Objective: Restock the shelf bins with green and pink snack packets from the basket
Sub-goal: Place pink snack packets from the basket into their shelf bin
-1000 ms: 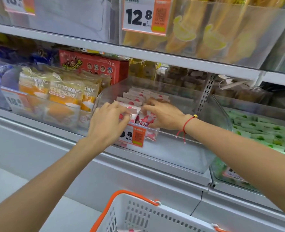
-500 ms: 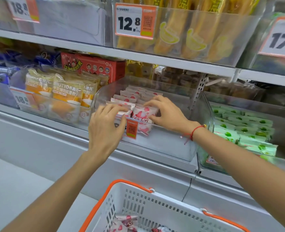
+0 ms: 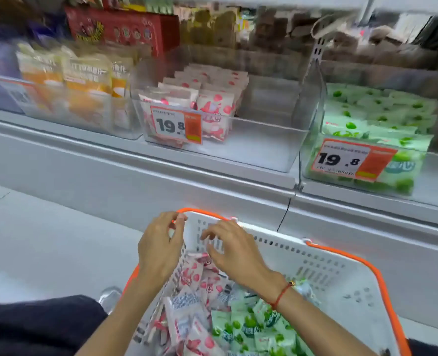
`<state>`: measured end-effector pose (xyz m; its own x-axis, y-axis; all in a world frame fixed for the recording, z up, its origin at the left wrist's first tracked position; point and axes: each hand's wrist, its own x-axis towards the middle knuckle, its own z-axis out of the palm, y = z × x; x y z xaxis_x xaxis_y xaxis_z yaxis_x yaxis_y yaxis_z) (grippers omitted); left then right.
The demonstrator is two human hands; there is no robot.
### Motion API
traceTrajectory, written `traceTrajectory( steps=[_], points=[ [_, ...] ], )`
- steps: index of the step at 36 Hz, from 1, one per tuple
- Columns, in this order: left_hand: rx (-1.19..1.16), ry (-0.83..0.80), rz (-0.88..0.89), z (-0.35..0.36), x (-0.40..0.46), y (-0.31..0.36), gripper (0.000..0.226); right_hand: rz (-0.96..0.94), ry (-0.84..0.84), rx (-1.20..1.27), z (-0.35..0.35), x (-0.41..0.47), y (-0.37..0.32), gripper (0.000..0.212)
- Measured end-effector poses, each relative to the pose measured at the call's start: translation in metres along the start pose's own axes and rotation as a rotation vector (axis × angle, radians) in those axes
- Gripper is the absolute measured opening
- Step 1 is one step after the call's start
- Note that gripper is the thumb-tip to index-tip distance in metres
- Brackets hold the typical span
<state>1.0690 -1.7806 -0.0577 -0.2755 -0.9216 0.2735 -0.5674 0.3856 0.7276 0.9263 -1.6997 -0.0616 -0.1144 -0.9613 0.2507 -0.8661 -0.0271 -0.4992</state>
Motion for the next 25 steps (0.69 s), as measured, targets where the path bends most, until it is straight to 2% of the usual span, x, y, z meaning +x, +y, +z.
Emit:
traceTrajectory(
  steps=[3,7,10,12,15,17,21,23,25],
  points=[
    [0.139,-0.24,-0.067,0.011,-0.01,-0.031,0.017,0.133,-0.319,0.02,0.034,-0.021,0.009,0.025],
    [0.41,-0.745,-0.118,0.026,-0.024,-0.064,0.023,0.28,-0.663,0.083,0.07,-0.051,0.024,0.035],
    [0.643,-1.078,-0.097,0.032,-0.039,-0.073,0.036,0.406,-0.922,0.221,0.079,-0.066,0.023,0.059],
    [0.76,-1.217,-0.058,0.033,-0.049,-0.072,0.038,0.451,-1.012,0.309,0.079,-0.071,0.022,0.071],
    [0.835,-1.246,-0.003,0.033,-0.055,-0.065,0.038,0.454,-1.052,0.373,0.074,-0.072,0.02,0.091],
    [0.856,-1.243,0.044,0.034,-0.056,-0.06,0.039,0.425,-1.07,0.416,0.073,-0.073,0.02,0.092],
    [0.828,-1.243,-0.01,0.035,-0.056,-0.065,0.044,0.349,-1.052,0.334,0.082,-0.084,0.018,0.041],
    [0.79,-1.212,-0.023,0.033,-0.055,-0.07,0.051,0.335,-1.018,0.324,0.081,-0.083,0.019,0.037],
    [0.683,-1.109,-0.05,0.032,-0.053,-0.072,0.058,0.349,-0.998,0.34,0.072,-0.077,0.022,0.033]
  ],
)
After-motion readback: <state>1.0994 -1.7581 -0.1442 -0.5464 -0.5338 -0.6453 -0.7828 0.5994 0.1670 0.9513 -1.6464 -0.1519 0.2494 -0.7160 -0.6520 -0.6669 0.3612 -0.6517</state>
